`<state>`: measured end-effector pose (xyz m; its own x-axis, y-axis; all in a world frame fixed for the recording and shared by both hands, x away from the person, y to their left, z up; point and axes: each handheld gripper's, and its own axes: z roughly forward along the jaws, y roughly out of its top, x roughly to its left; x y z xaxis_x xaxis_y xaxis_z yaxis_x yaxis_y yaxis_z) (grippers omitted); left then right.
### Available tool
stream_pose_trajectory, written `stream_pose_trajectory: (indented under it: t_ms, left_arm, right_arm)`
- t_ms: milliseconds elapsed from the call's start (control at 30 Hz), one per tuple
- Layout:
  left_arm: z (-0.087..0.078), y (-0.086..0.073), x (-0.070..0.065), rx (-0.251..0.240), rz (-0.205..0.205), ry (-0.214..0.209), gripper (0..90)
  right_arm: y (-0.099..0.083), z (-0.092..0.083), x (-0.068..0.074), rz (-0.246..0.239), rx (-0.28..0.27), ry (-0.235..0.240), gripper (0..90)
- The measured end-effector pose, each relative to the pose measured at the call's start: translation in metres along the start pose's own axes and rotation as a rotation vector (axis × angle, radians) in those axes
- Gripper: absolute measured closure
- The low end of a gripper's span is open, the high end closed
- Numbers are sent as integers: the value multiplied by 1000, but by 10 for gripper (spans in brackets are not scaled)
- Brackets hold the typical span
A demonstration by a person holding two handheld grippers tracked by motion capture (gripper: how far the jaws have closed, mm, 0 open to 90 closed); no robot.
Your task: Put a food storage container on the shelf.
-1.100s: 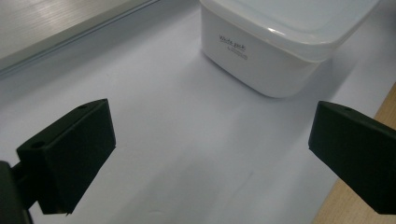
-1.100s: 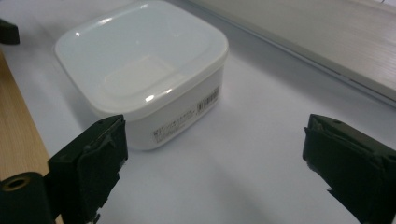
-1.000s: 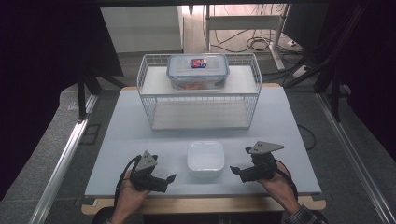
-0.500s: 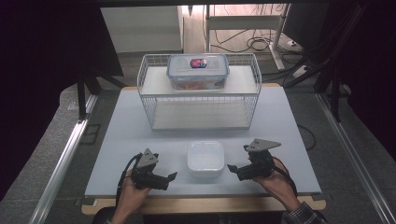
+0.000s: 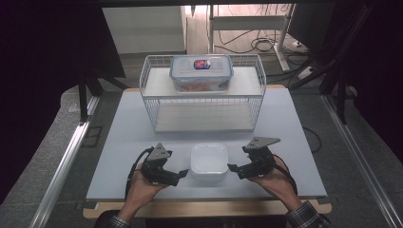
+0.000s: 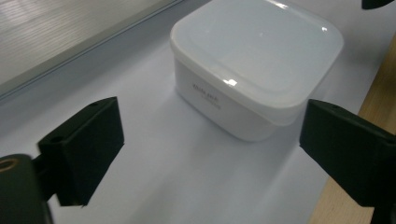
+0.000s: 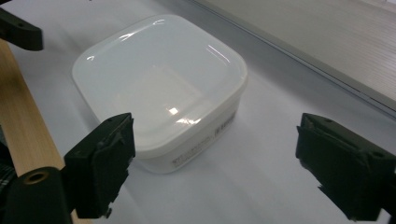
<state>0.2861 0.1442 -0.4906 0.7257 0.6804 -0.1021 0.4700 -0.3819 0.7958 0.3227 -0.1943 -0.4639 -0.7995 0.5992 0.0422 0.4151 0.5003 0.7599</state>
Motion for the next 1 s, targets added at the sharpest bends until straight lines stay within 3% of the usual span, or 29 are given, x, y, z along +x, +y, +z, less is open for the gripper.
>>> stream_pose_trajectory:
  t_ms: [300,467,633,833,900,1000]
  left_arm:
    - [21,24,4,-2,15,-37,155]
    - [35,25,5,40,10,-60,129]
    - [46,24,10,62,-52,-115,107]
    - [55,18,12,77,-166,-263,118]
    - [54,16,10,91,-183,-272,119]
    - [46,12,6,80,-189,-271,213]
  right_arm:
    - [13,10,-2,8,0,21,205]
    - [14,22,-4,25,11,48,207]
    - [10,33,-7,56,53,82,197]
    - [6,41,-9,122,73,172,217]
    - [5,42,-7,144,93,213,220]
    - [3,39,-5,180,122,217,238]
